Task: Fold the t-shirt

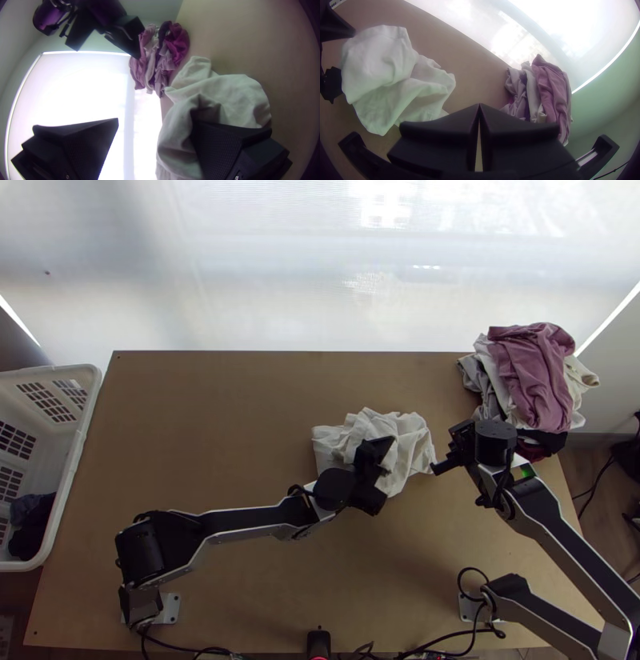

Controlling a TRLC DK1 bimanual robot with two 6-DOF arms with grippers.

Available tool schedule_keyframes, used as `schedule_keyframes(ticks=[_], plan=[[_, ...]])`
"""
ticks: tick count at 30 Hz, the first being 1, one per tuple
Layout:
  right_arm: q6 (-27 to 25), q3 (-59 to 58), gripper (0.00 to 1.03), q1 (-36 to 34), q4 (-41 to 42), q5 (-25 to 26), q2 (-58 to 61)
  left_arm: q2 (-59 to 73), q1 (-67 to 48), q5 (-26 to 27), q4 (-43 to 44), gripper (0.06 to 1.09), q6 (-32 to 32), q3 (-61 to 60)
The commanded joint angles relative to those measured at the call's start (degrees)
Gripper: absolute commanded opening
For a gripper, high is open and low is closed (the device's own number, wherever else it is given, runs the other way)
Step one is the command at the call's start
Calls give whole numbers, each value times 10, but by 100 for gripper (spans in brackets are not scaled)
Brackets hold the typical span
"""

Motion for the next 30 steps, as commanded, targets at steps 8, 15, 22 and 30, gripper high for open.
schedule_keyframes(ticks=[8,15,22,30], plan=[[3,-5,3,1,-7,1,-15,-3,24,30,-167,104,-96,21],[3,-12,3,2,-9,1,-18,-34,24,37,-333,104,-213,59],[4,-14,3,9,-9,0,-17,-74,37,37,-403,104,-296,107],[8,-15,3,22,-7,0,-9,-111,65,53,-553,104,-409,141]])
